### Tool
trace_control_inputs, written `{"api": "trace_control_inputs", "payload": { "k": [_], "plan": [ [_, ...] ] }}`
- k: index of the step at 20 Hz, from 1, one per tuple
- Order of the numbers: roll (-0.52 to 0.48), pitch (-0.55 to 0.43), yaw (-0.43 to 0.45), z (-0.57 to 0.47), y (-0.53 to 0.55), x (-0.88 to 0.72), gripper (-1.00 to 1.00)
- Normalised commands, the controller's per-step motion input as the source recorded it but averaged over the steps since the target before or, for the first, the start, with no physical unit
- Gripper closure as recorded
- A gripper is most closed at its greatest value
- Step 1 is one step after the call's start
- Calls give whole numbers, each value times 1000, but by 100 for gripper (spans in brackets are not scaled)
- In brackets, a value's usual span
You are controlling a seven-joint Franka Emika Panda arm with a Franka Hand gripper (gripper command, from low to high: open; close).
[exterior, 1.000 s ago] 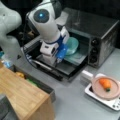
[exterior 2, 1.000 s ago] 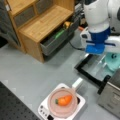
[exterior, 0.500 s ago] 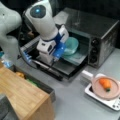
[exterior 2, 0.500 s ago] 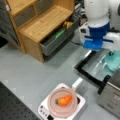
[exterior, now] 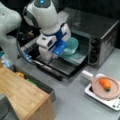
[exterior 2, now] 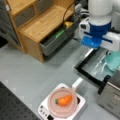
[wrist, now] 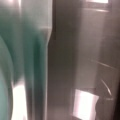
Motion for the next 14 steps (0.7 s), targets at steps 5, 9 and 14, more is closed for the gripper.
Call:
{"api": "trace_control_inputs", "payload": {
  "k": [5, 9, 14],
  "plan": [
    [-251, 71, 17, 117, -119, 501, -100],
    [-195, 120, 27, 177, -134, 594, -100],
    [-135, 200, -72, 225, -26, 584, -100]
  ]
}}
